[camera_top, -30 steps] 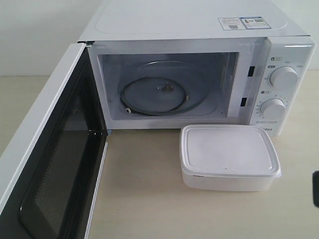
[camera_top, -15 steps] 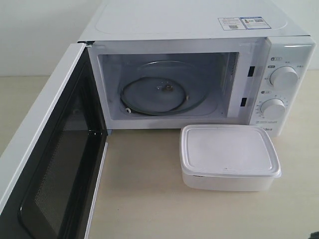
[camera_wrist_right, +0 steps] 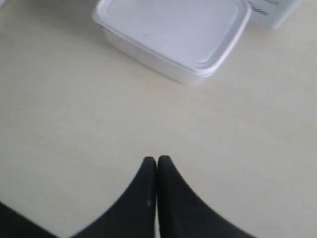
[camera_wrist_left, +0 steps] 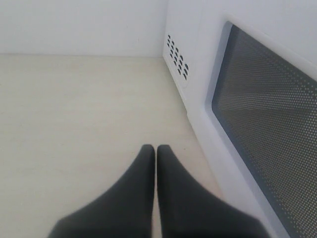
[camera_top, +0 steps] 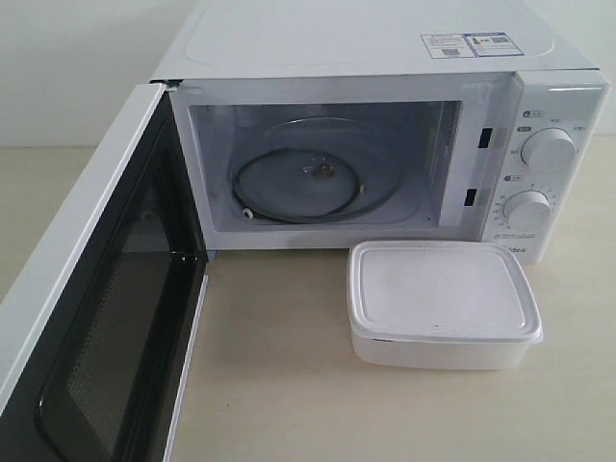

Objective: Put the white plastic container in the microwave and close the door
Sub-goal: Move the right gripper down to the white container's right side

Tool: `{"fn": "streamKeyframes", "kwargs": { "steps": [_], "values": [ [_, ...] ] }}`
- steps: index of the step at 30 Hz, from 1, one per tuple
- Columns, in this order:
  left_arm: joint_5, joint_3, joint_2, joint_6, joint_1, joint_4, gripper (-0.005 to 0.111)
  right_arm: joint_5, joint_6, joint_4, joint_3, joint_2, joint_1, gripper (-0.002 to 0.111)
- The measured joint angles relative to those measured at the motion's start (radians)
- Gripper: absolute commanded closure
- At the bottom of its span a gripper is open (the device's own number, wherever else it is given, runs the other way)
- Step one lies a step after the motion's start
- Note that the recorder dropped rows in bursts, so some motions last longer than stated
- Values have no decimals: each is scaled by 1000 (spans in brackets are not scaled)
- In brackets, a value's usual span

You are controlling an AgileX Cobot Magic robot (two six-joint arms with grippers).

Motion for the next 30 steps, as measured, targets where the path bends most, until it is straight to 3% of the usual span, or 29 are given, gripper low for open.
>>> {"fn": "streamKeyframes", "kwargs": {
  "steps": [8, 20, 24, 26, 30],
  "values": [
    [0, 0, 0, 0, 0, 0, 103, 11, 206, -471, 0, 148, 269, 108],
    [0, 0, 0, 0, 0, 0, 103, 11, 492, -1103, 135, 394, 896, 108],
    [0, 0, 0, 0, 0, 0, 103, 35, 588, -1213, 169, 513, 1041, 107],
    [0, 0, 0, 0, 0, 0, 103, 59, 667, -1255, 171, 581, 1073, 102],
    [0, 0, 0, 0, 0, 0, 103, 71, 764, -1283, 173, 696, 1084, 78]
  ]
}}
